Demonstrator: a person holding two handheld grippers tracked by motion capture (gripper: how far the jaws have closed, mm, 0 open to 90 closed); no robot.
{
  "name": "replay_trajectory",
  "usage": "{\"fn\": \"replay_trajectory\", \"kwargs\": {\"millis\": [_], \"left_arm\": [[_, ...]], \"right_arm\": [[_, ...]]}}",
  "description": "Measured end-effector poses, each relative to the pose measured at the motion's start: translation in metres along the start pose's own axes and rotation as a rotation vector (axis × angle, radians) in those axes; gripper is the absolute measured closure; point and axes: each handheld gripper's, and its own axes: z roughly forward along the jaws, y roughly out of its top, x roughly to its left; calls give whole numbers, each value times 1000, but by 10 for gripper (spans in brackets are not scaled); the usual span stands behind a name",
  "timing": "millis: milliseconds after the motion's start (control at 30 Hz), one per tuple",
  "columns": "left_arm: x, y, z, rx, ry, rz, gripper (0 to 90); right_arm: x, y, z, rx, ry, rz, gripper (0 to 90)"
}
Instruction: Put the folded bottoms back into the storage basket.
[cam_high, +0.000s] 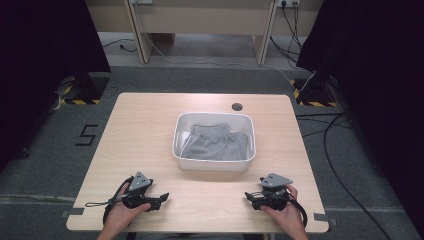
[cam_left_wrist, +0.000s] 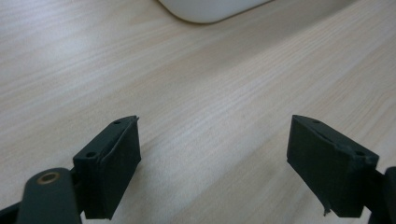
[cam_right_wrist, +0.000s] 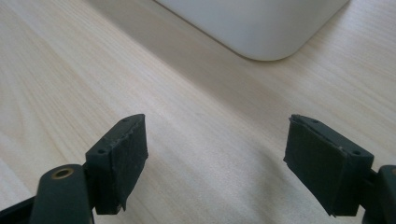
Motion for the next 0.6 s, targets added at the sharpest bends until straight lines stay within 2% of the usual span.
{"fn": "replay_trajectory", "kwargs": {"millis": [233, 333, 433, 600], "left_arm": [[-1, -6, -4, 14, 7, 10, 160], [-1, -6, -4, 11, 10, 27, 156], [-6, -7, -1, 15, 35, 67, 143], [-6, -7, -1, 17, 32, 67, 133]], "right_arm": [[3, -3, 3, 32, 3, 2, 220], [3, -7, 4, 14, 16, 36, 219], [3, -10, 2, 5, 9, 43, 218], [3, -11, 2, 14, 2, 48, 167]]}}
